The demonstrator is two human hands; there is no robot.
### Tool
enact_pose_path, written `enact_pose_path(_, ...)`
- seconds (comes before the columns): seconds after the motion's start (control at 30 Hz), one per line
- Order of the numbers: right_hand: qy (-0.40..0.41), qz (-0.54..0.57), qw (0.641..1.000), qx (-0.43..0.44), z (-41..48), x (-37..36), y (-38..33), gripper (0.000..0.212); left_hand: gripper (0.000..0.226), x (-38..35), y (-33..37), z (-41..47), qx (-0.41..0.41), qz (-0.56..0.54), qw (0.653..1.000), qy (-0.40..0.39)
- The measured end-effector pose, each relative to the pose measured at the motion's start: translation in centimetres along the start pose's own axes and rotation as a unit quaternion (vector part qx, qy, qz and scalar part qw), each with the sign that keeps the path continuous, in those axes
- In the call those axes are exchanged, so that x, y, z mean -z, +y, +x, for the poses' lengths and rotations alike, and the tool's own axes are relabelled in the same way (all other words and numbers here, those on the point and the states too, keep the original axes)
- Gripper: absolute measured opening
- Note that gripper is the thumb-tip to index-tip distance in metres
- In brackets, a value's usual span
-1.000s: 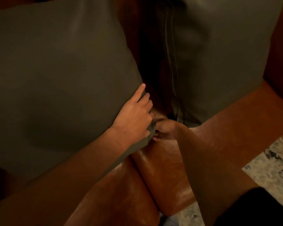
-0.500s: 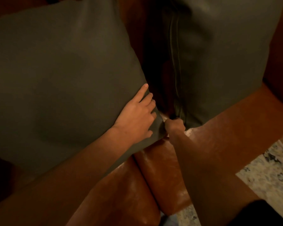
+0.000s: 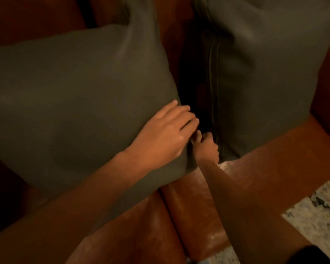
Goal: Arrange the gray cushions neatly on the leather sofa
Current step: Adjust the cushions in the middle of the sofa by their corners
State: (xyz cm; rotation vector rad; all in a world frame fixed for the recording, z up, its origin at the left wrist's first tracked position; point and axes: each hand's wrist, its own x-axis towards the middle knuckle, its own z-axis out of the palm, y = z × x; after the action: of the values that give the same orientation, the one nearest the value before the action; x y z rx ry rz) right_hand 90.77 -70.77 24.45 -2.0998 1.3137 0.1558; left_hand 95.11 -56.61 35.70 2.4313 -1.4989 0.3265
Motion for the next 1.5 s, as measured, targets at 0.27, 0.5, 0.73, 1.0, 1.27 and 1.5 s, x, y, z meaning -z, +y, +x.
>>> enact_pose_path(0.27, 0.113, 0.256, 0.822, 0.495, -10.0, 5.3, -15.7, 0.032, 0.047, 6.2, -5.4, -4.0, 0.200, 0.127, 0.970, 0.056)
enact_pose_path(0.5, 0.038, -0.120, 0.731, 0.671, -14.5, 2.8, -22.7, 0.049, 0.061, 8.6, -10.6, -6.7, 0.385, 0.146, 0.911, -0.002)
enact_pose_path(0.73, 0.035, -0.222, 0.722, 0.654, -6.5, 3.9, -20.5, 0.051, 0.055, 7.5, -11.2, -7.1, 0.508, 0.102, 0.856, 0.007)
enact_pose_path(1.0, -0.005, -0.217, 0.796, 0.565, -3.6, 4.7, -20.7, 0.061, 0.075, 7.8, -11.7, -8.2, 0.604, 0.082, 0.793, -0.001)
enact_pose_path(1.27, 0.056, -0.125, 0.639, 0.757, -9.6, 4.2, -16.0, 0.057, 0.085, 5.5, -3.4, -10.1, 0.367, 0.159, 0.914, 0.072)
enact_pose_path(1.5, 0.061, -0.185, 0.617, 0.763, -7.2, 3.6, -14.6, 0.062, 0.118, 4.0, -3.6, -11.8, 0.407, 0.133, 0.904, -0.005)
